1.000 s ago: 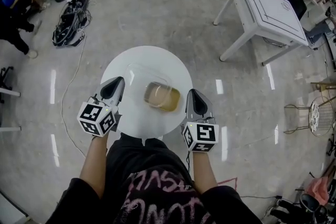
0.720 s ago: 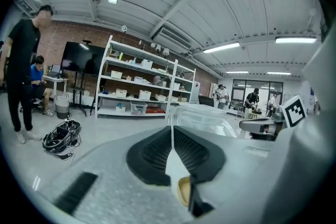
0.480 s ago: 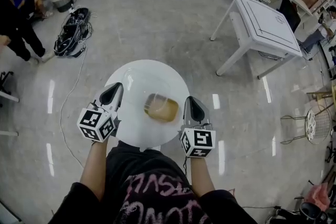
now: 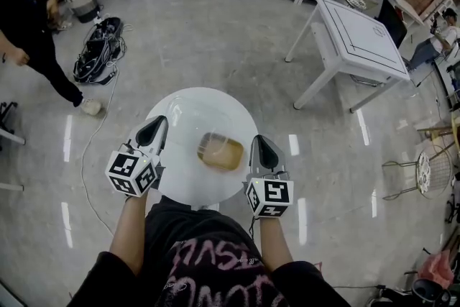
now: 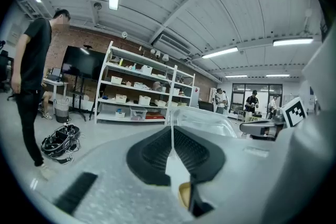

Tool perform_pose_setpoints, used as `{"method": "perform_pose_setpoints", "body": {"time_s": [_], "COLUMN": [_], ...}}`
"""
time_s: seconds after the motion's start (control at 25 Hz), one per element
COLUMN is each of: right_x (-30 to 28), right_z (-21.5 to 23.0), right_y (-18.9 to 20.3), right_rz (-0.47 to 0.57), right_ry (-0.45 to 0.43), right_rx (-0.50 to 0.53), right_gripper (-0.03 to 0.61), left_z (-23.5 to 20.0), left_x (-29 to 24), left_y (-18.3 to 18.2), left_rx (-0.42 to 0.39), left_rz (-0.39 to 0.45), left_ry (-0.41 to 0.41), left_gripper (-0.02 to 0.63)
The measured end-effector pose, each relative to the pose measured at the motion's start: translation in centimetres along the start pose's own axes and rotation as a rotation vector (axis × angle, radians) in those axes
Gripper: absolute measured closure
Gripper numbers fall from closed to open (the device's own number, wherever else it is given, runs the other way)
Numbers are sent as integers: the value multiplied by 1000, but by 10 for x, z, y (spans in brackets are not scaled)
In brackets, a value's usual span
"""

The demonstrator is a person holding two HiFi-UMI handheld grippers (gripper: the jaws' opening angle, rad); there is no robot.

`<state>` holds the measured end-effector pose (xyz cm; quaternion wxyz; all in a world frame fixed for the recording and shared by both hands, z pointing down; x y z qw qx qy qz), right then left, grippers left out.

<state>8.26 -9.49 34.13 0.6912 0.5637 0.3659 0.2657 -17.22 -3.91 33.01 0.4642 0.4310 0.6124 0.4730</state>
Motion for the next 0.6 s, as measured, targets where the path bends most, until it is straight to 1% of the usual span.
{"method": "perform_pose_setpoints", "body": {"time_s": [0.32, 0.6], "right_x": [9, 18], "right_z": [7, 12], "right_y": [-6, -3], "right_rz": [19, 26], "right_ry": [13, 18], "right_rx": [8, 11], "right_gripper": [569, 569], "left_z": [6, 14], "left_x": [4, 5], "left_y": [-6, -4], "left_rx": [-12, -14], "left_rz": [18, 28], "left_ry": [-6, -5], "left_gripper": [606, 606]}}
Point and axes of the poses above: the fingertips, and each gripper's own axes: x backward along the fingers, z to its right, y out of its underside, the point moved 3 cm from there along x, backward along the fingers, and after that the axes turned 4 degrees about -x, right-handed, at the moved point
